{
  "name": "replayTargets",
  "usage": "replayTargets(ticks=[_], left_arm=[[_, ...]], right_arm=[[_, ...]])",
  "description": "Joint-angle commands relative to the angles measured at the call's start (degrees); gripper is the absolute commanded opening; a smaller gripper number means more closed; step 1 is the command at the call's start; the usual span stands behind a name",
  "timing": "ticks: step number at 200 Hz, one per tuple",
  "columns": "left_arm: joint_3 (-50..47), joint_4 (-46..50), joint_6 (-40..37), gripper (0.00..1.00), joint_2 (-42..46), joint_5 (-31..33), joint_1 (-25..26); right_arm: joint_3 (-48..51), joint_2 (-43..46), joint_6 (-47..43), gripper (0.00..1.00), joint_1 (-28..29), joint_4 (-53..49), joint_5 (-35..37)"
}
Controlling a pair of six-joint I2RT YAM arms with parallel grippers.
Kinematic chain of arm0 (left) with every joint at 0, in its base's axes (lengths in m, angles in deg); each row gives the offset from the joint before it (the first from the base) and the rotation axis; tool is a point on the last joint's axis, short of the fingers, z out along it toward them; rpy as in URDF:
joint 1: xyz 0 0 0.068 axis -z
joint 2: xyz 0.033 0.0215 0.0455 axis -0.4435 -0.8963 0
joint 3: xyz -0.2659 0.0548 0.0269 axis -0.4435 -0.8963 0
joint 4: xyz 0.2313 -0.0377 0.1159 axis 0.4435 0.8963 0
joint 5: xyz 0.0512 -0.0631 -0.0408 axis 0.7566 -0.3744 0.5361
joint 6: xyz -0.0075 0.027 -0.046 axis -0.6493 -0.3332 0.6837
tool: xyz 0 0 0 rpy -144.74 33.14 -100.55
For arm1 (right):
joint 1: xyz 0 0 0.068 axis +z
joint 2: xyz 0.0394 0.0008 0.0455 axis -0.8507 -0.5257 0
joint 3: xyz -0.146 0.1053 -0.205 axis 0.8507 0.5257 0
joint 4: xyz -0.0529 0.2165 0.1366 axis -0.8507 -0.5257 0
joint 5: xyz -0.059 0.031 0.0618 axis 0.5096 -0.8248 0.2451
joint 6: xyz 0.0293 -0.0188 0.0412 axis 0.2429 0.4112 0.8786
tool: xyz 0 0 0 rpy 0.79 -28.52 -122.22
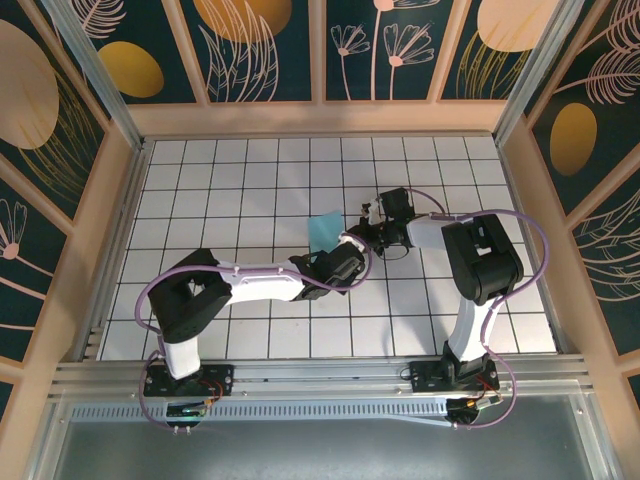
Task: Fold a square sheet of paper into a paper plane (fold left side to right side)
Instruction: Fold the triangle a second time at the center of the table.
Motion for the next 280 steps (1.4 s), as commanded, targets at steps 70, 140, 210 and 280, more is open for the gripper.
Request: replayTargets(ticks=[70,140,210,280], left_arm=[[-0.5,-3.5,3.2,0.00,2.9,-5.6,-0.2],[-2.5,-9.1,9.0,0.00,4.4,-19.1,-5.2],[-5.4,-13.5,13.1,0.00,5.8,-26.9,-8.5],[-9.9,-15.7,14.9,0.00,6.7,-28.5,-9.8]], right_arm=[[2.9,13.1,-5.4,0.39,-7.6,-3.3,4.7],[14.4,22.9,-10.3,0.19,-9.7,-4.3,3.2],[22.2,21.5,-6.4,0.00,-3.7,5.8,-0.6],[19.0,13.5,-5.8,0.00,0.7,6.9,2.9]])
